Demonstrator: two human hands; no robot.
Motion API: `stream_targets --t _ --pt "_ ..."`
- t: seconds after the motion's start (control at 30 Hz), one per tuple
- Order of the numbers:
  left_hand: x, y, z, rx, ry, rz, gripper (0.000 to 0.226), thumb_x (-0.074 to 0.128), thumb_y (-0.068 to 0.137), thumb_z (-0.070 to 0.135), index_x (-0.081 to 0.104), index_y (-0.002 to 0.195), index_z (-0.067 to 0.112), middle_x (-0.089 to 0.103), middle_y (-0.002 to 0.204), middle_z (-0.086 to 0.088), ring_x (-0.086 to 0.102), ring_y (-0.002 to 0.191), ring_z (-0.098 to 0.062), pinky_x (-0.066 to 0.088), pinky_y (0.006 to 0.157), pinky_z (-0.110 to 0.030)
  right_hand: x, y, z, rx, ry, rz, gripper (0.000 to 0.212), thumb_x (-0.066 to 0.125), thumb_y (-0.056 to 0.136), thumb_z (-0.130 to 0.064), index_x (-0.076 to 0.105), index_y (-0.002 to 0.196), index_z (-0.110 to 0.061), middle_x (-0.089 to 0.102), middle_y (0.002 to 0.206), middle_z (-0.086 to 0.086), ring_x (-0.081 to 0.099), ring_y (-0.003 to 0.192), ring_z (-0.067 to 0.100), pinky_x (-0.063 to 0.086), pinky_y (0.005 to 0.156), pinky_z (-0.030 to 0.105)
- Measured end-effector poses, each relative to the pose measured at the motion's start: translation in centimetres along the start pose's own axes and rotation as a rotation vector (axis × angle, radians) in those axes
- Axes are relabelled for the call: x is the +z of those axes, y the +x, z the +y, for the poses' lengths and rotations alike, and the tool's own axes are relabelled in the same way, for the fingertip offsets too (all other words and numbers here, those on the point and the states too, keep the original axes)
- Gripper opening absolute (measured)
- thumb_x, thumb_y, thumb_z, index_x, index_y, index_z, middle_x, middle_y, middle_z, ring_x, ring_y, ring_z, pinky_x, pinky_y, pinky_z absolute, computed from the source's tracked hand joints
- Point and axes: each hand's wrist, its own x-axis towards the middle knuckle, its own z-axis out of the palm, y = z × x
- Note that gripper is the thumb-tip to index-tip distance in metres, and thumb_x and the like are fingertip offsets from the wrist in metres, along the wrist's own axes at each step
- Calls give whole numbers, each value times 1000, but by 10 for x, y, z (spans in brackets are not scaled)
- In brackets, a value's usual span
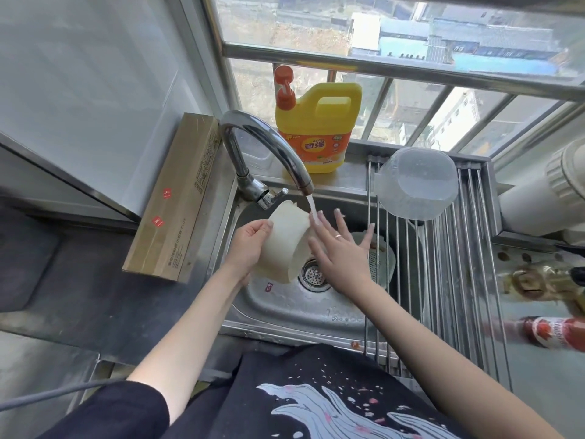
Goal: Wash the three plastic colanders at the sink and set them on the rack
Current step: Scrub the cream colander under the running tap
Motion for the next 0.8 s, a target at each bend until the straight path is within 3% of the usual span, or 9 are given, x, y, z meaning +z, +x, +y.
stream_targets --t 0.07,0.13,0.23,0.37,0.43,0.5,0.6,0.67,0.8 --pt "-1 2 -1 -3 23 -2 20 51 97 20 66 84 18 63 82 -3 53 74 -16 39 65 -30 0 5 0 4 -76 8 48 24 101 -45 26 148 -36 16 156 -15 1 147 10 -23 106 58" --pt "0 4 -3 0 33 -8 18 52 96 19 67 87 15 65 82 -6 55 73 -19 42 63 -29 -5 13 -7 77 101 94 40 38 99 -28 46 138 -27 36 151 -5 24 143 14 -1 116 51" --pt "2 8 -3 6 38 -8 19 51 97 18 66 90 8 63 82 -10 53 71 -20 39 59 -28 -31 34 -32 327 916 132 34 40 78 9 67 84 -10 70 84 7 65 77 15 51 80 34" --pt "2 8 -2 7 -8 -34 19 52 96 20 67 91 10 64 84 -13 54 70 -19 40 59 -28 -48 62 -51 633 1440 -106 31 30 79 12 45 62 -8 44 43 -2 38 41 12 32 44 20" --pt "1 7 -2 0 -23 -49 19 53 96 23 69 90 15 65 86 -10 55 72 -18 41 62 -29 -47 69 -52 492 1183 63 20 35 79 6 51 68 -1 51 53 1 44 51 15 34 52 26" --pt "2 8 -2 -13 -62 -48 22 51 96 24 69 87 15 65 86 -12 55 75 -21 41 65 -32 -36 68 -50 224 716 114 23 44 87 -10 62 96 -1 65 93 9 58 88 24 43 79 35" --pt "7 12 -2 -40 -125 17 29 47 98 19 67 78 12 63 82 -15 55 76 -24 43 68 -34 -5 46 -54 -38 6 -43 53 32 100 -34 30 147 -9 33 152 8 26 142 22 8 116 51" --pt "13 16 -6 -73 -186 70 25 46 98 13 67 84 8 65 89 -15 59 84 -24 47 76 -35 11 25 -54 -221 -144 -2 59 34 100 -38 26 148 -6 28 155 10 18 145 26 -2 113 60" --pt "21 20 -8 -178 -321 79 21 45 97 5 63 87 2 64 92 -16 62 79 -21 53 68 -25 26 8 -28 -394 -236 -5 79 66 82 -44 39 141 0 43 145 15 38 137 29 28 108 59"
